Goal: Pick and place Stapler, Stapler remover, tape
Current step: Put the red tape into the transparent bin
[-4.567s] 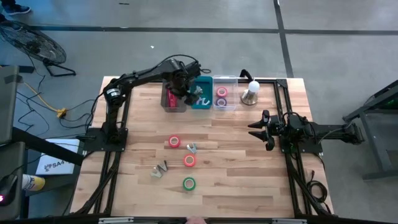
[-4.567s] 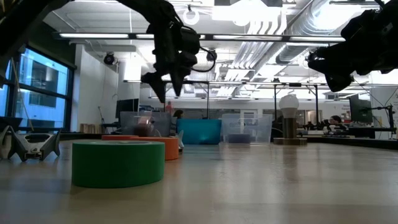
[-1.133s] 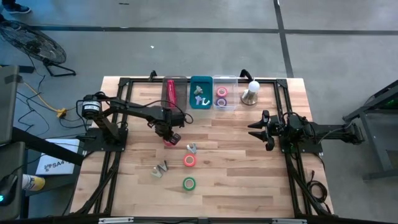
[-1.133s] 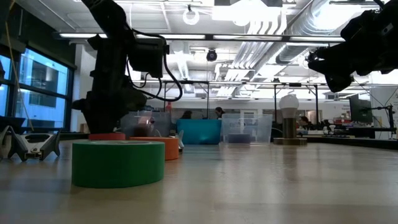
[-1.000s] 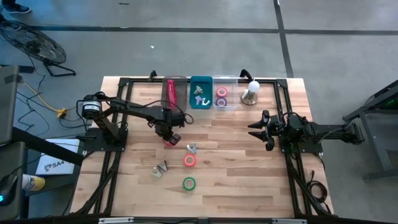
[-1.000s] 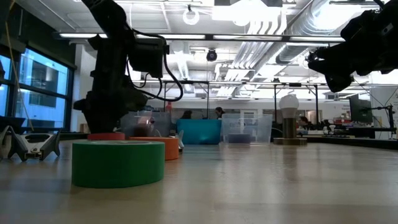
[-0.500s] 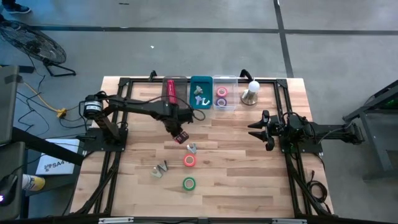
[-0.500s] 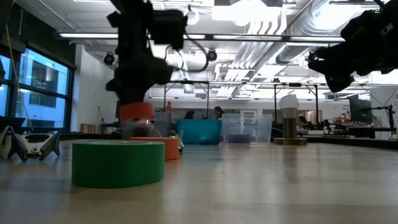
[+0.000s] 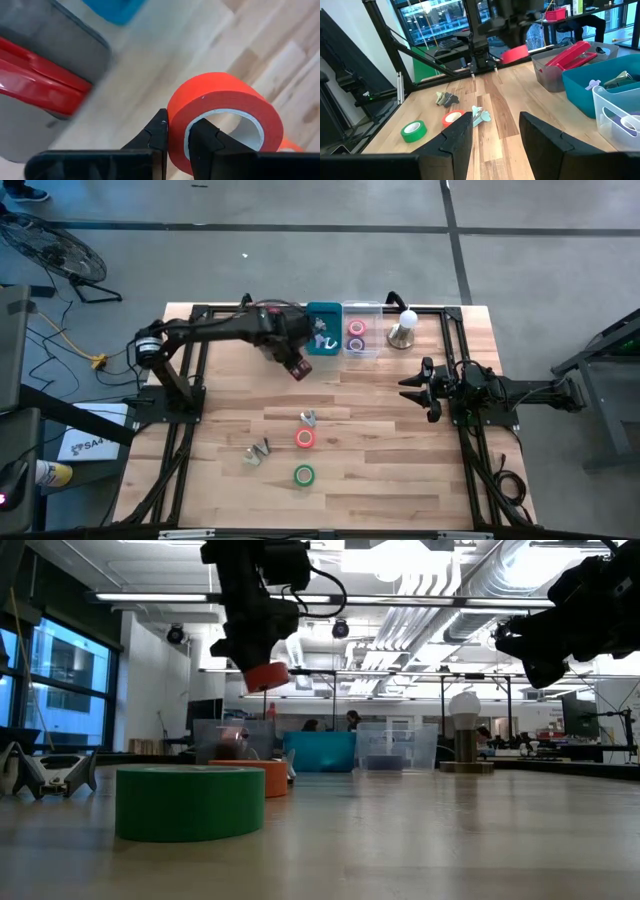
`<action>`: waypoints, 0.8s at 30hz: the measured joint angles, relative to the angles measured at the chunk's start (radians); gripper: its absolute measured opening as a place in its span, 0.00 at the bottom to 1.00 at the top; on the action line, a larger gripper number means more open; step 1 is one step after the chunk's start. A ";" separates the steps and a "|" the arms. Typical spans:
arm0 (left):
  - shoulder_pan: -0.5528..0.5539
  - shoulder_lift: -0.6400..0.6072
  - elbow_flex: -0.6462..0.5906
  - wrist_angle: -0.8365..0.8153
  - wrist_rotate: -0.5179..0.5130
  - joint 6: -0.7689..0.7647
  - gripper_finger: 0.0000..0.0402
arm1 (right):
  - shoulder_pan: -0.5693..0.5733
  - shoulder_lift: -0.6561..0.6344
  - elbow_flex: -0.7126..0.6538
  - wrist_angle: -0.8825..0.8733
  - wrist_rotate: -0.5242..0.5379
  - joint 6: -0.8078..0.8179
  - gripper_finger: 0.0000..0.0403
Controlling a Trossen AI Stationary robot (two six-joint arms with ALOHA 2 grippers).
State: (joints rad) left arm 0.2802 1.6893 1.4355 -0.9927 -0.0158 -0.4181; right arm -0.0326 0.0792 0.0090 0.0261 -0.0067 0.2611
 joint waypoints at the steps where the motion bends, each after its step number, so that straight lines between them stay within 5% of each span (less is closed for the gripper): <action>1: 0.015 -0.001 0.007 0.001 -0.001 0.006 0.10 | 0.000 0.000 0.000 0.000 0.000 0.000 0.38; 12: 0.136 0.080 0.181 -0.039 -0.034 0.073 0.10 | 0.000 0.000 0.000 0.000 0.000 0.000 0.38; 24: 0.145 0.159 0.318 -0.172 0.013 0.176 0.10 | 0.000 0.000 0.000 0.000 0.000 0.000 0.38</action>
State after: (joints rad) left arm 0.4252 1.8486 1.7535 -1.1651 -0.0025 -0.2419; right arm -0.0326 0.0788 0.0090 0.0261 -0.0067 0.2611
